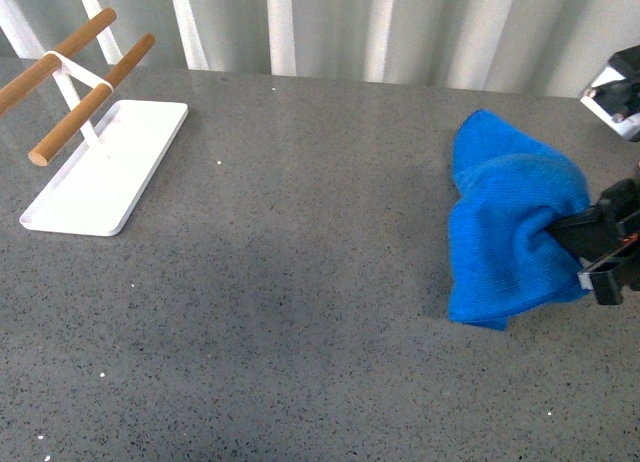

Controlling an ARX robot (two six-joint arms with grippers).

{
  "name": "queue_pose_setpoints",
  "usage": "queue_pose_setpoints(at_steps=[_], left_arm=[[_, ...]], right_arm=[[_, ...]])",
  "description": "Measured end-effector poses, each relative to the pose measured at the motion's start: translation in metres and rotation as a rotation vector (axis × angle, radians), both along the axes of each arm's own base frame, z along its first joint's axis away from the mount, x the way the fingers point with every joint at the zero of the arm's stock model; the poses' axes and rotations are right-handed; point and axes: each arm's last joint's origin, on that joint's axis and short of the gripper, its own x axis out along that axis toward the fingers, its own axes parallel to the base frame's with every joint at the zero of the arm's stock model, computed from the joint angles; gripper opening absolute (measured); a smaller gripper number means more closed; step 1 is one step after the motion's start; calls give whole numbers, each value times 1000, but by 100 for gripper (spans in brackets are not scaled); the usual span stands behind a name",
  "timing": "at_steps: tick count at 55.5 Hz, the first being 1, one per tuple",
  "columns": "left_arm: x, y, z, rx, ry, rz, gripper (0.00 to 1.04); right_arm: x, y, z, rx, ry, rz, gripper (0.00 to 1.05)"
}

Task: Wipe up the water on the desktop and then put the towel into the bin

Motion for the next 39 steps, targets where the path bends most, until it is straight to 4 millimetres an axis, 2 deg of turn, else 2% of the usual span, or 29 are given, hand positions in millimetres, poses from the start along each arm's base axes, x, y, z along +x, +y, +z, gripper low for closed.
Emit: queue_pose_setpoints(at_steps=[10,19,29,39], left_arm=[[0,0,0,0,0,0,98],[0,0,0,0,0,0,98],[0,0,0,0,0,0,98],[0,0,0,0,0,0,98]], right_arm=[[1,-25,1,-31,-1,-62,3],[10,-36,10,-37,-33,-92,3],[29,-26,33,-41,-113,-66,3],[52,-12,68,-47,-201,-51,3]])
